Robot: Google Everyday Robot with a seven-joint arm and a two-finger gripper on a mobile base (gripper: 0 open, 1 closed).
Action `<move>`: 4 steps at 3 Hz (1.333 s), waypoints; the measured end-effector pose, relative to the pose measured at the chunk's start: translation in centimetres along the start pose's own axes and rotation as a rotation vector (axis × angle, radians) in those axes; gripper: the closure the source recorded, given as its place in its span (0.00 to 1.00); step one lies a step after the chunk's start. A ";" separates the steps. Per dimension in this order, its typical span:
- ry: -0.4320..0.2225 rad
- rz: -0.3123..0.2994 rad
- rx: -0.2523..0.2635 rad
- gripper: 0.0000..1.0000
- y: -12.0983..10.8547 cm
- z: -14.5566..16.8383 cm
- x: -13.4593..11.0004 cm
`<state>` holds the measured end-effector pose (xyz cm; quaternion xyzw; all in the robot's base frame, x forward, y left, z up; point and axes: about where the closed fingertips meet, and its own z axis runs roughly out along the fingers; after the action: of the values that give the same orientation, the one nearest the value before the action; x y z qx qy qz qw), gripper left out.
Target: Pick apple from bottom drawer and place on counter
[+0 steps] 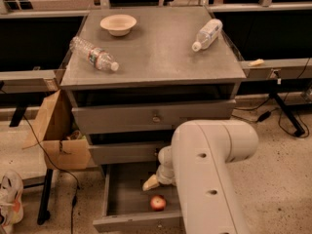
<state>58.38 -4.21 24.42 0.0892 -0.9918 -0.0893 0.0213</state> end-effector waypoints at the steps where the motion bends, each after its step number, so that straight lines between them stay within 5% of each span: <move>1: 0.069 0.022 0.028 0.00 -1.1 1.3 0.1; 2: 0.075 0.024 0.030 0.00 -1.2 1.4 0.0; 4: 0.064 0.028 -0.052 0.00 -1.6 3.9 0.6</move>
Offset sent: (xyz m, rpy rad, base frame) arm 0.0005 -0.0078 -0.0137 -0.0368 0.0587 -0.0075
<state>57.81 -5.23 20.29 0.0775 -0.9891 -0.1118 0.0564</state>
